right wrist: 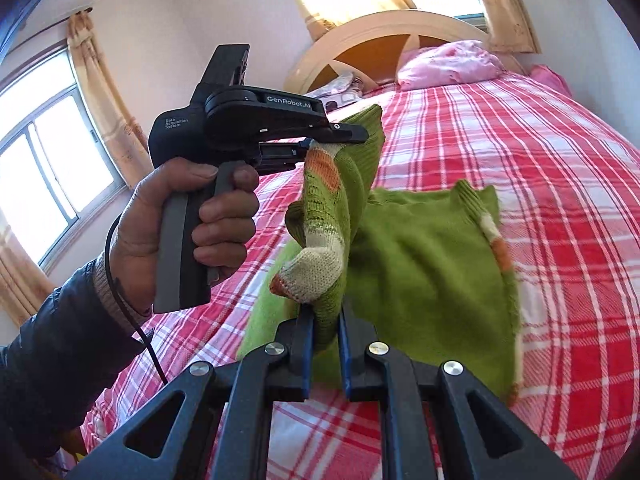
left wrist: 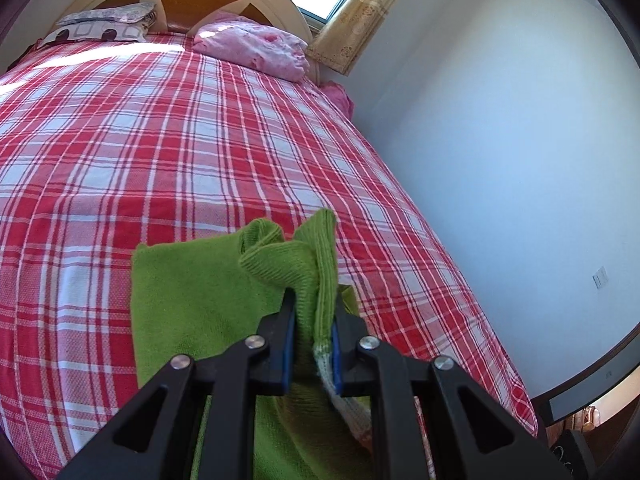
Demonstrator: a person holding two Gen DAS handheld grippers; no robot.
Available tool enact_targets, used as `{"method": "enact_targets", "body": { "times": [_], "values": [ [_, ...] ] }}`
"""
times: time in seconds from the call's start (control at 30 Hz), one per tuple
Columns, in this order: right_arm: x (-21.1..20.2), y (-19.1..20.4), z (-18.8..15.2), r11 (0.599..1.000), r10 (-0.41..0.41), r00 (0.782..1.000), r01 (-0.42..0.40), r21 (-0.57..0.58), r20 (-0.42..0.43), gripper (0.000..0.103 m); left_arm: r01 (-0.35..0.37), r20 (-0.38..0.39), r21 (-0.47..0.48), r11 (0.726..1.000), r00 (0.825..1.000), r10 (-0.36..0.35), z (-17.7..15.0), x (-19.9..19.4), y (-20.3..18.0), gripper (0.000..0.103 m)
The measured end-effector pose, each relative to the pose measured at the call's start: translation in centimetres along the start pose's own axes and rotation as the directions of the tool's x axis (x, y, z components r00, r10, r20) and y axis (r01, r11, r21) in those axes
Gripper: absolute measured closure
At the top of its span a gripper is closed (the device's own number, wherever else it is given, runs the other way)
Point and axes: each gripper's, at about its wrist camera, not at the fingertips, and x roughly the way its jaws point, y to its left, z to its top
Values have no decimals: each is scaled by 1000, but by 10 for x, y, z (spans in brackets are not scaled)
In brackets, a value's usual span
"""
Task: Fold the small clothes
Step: 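Lift the striped side with both grippers and fold it over the other half, then lay the folded half down and open both grippers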
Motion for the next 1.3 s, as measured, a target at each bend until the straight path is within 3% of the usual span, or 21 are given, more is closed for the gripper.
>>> {"method": "enact_targets", "body": {
  "times": [0.27, 0.57, 0.67, 0.77, 0.9, 0.97, 1.1, 1.13, 1.23, 1.3],
  "values": [
    [-7, -46, -13, 994, -5, 999, 9, 107, -35, 93, -17, -53, 50, 999, 998, 20, -13, 38, -28, 88],
    [-5, -97, -35, 960, 9, 997, 12, 279, -76, 94, -123, -73, 169, 978, 988, 137, -32, 91, -59, 87],
    [-7, -110, -37, 944, 43, 997, -19, 330, -65, 93, -145, -57, 201, 969, 986, 159, -38, 89, -68, 74],
    [-16, -118, -37, 936, 26, 999, -10, 352, -41, 83, -139, -9, 242, 960, 989, 145, -44, 65, -77, 60],
    [-41, -107, -27, 952, -129, 991, 112, 284, 42, 68, -231, 103, 302, 925, 972, 209, -57, 20, -67, 37],
    [-47, -100, -18, 959, -137, 987, 111, 260, 84, 68, -298, 139, 315, 901, 954, 267, -67, 3, -54, 33],
    [-39, -87, 10, 973, -115, 988, 91, 212, 105, 68, -373, 183, 283, 883, 925, 332, -90, -23, -23, 26],
    [-32, -84, 17, 975, -104, 990, 82, 205, 98, 68, -380, 182, 271, 884, 922, 340, -96, -26, -16, 25],
    [3, -89, 34, 970, -69, 998, 65, 236, 8, 68, -352, 118, 262, 898, 936, 333, -117, -20, -5, 25],
    [27, -93, 38, 967, -54, 997, 67, 244, -58, 68, -360, 108, 279, 890, 933, 343, -129, -13, -5, 25]
  ]
}}
